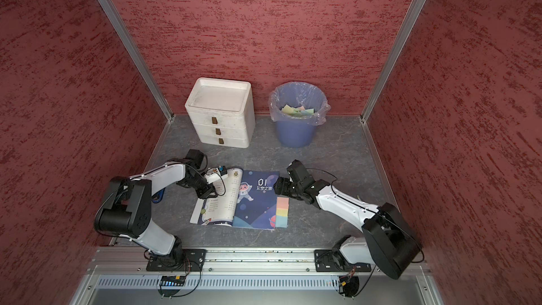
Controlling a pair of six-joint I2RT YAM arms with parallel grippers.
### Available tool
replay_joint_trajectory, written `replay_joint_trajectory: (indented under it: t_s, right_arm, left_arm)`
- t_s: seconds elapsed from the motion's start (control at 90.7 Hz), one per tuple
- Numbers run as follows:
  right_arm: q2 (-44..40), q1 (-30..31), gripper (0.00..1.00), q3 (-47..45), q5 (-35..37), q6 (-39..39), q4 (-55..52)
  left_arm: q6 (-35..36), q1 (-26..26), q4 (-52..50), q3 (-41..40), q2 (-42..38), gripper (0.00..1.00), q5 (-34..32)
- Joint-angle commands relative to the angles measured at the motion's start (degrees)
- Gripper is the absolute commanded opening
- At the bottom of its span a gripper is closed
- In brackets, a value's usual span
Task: Peel off the used sticky note
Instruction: Turn the page of the book at the center of the board.
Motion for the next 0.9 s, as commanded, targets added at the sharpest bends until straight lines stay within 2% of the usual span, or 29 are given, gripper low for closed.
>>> replay_joint_trajectory:
  t_s: [0.0, 0.309, 0.672, 0.893]
  right_arm:
    - [2.7, 1.5, 0.80, -0.9, -3.2, 2.8, 10.0]
    - [5.3, 4.5, 0.78, -2.1, -3.1, 4.2, 13.4]
    - [1.1, 5.5, 0.78, -6.4, -2.1, 5.7, 12.8]
    - [1.6, 8.9, 0.77, -7.0, -1.2, 6.6, 13.5]
  left_arm:
    - [-0.2, -0.7, 1.8, -2.5, 2.3, 0.41, -2.6]
    - [-0.1, -1.3, 1.5, -2.3, 3.1, 0.40, -3.7]
    - [-0.1, -2.0, 1.7, -2.5, 3.1, 0.40, -4.8]
    - [0.0, -2.3, 1.7, -2.5, 3.2, 0.40, -5.1]
